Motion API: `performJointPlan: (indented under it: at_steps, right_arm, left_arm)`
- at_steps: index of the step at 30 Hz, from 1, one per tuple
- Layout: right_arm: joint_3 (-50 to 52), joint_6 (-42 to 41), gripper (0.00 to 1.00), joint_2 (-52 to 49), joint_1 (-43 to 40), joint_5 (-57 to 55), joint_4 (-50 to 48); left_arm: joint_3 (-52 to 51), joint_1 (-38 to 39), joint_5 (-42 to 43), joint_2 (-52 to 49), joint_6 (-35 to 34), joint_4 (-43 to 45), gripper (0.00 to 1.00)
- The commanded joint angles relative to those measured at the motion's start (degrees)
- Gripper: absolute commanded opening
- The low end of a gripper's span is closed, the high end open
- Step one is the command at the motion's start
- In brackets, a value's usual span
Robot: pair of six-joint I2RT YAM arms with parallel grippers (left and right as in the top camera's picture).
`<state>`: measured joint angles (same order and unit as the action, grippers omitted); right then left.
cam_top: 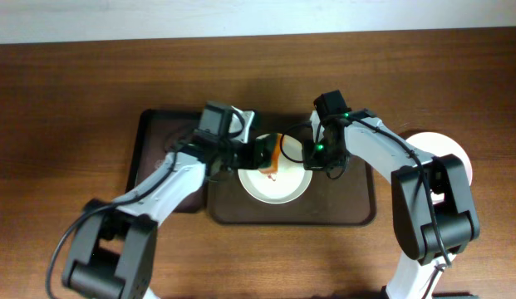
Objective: Clean dirty plates on tray and stack at the side
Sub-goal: 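Scrub the held plate with the sponge in the left gripper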
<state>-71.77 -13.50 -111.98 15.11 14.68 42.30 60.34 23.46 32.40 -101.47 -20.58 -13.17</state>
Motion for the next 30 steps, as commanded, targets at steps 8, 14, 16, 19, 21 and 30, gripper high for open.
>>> performJointPlan:
  at_steps: [8, 14, 16, 19, 21, 30]
  right_arm:
    - [0.52, -0.31, 0.04, -0.9, 0.28, -0.33, 0.31]
    - [0.52, -0.31, 0.04, -0.9, 0.28, -0.31, 0.37]
    - [0.52, -0.31, 0.04, -0.9, 0.28, -0.31, 0.55]
    - [0.52, -0.31, 0.04, -0.9, 0.28, -0.33, 0.9]
    - [0.52, -0.31, 0.04, -0.9, 0.28, -0.33, 0.94]
    - [0.52, -0.31, 0.04, -0.9, 0.28, -0.33, 0.94]
  left_arm:
    - [0.87, 2.05, 7.58, -9.77, -7.26, 3.76, 0.0]
    - [0.87, 2.05, 11.28, -11.08, -7.23, 4.74, 0.0]
    - [0.87, 2.05, 6.95, -11.08, -7.21, 4.09, 0.0]
    - [0.9, 1.88, -3.87, -11.08, -7.19, 3.06, 0.0]
    - [0.9, 1.75, -10.49, -10.75, -7.15, 3.02, 0.0]
    - [0.92, -0.02, -18.29, 1.36, -0.26, -3.54, 0.0]
